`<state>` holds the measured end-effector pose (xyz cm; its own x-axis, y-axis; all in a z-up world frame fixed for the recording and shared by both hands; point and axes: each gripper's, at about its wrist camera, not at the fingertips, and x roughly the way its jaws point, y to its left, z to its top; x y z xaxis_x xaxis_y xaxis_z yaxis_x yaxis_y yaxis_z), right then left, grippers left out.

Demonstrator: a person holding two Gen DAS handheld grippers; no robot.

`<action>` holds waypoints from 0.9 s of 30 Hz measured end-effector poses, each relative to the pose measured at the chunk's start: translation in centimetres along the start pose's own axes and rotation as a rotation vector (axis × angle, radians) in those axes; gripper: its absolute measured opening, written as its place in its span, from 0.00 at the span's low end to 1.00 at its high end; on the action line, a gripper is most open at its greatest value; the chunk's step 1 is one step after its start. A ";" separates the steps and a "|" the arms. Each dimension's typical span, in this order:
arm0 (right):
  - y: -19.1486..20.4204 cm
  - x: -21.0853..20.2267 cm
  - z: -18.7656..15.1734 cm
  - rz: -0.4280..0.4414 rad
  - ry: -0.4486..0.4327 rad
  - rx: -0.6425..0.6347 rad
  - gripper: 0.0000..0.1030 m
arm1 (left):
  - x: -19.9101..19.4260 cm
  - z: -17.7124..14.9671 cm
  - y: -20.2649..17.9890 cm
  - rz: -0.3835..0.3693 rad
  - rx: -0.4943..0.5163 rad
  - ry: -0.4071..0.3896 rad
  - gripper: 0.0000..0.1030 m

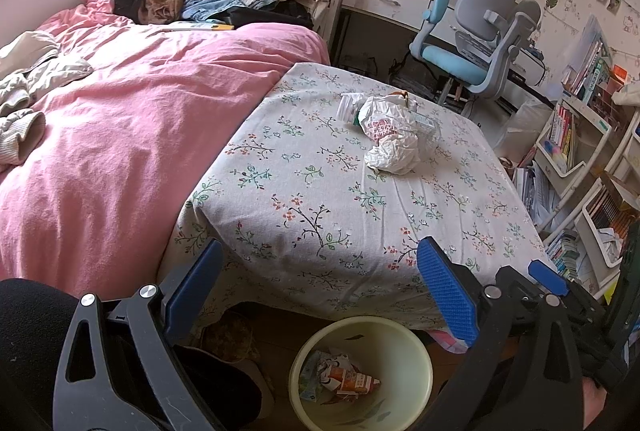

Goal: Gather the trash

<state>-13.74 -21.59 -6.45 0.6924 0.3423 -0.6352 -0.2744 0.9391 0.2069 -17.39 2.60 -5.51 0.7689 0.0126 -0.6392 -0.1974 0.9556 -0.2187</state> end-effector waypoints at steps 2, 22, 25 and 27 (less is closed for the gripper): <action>-0.1 0.0 0.0 -0.002 -0.001 0.001 0.83 | 0.0 0.0 0.0 -0.001 0.000 0.001 0.91; -0.2 -0.1 0.1 -0.018 -0.010 -0.001 0.89 | 0.0 0.0 -0.1 0.000 0.001 0.001 0.91; -0.2 -0.1 0.1 -0.018 -0.010 -0.001 0.89 | 0.0 0.0 -0.1 0.000 0.001 0.001 0.91; -0.3 -0.1 0.1 -0.018 -0.011 -0.001 0.89 | 0.0 0.0 -0.1 0.000 0.001 0.001 0.91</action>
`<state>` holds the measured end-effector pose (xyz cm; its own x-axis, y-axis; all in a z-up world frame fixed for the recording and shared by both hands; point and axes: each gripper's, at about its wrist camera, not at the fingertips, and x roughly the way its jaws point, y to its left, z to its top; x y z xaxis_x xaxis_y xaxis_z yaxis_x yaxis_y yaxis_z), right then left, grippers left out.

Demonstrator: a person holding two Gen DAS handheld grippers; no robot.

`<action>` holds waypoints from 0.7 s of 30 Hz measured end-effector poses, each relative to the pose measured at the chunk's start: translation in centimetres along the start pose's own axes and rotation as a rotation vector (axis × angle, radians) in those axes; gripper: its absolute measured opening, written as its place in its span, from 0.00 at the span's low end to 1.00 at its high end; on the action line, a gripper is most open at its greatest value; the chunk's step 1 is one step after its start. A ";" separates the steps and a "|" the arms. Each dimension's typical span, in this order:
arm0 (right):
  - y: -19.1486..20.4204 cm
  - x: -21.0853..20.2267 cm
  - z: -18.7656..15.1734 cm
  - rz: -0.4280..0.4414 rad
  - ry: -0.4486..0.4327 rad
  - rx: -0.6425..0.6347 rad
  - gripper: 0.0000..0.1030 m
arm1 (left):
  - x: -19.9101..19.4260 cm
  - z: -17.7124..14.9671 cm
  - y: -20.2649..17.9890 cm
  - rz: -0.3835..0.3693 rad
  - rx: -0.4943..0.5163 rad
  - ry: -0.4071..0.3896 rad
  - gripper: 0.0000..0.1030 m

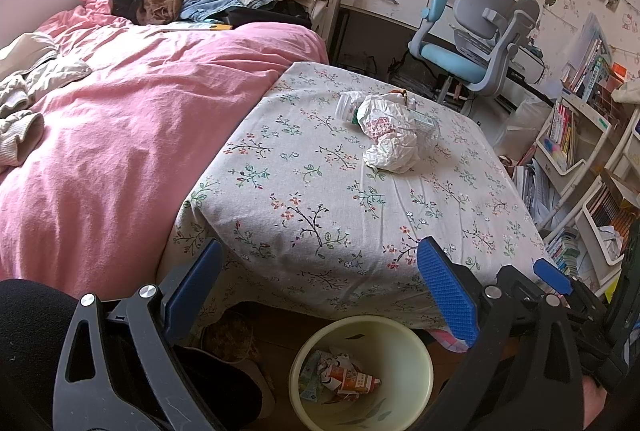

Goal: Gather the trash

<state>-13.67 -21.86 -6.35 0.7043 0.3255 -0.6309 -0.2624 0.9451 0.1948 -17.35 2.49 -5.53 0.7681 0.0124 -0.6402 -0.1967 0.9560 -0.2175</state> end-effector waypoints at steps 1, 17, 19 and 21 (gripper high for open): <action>0.0 0.0 0.0 0.000 0.000 0.000 0.89 | 0.0 0.0 0.0 0.001 0.001 -0.001 0.91; 0.4 0.3 -0.1 -0.010 0.004 -0.015 0.90 | -0.1 0.2 0.2 -0.007 0.003 -0.008 0.92; 0.5 0.3 -0.1 -0.010 0.005 -0.018 0.90 | -0.1 0.2 0.1 -0.005 0.002 -0.008 0.92; 0.6 0.3 -0.1 -0.011 0.004 -0.017 0.90 | -0.1 0.2 0.2 -0.005 0.002 -0.006 0.92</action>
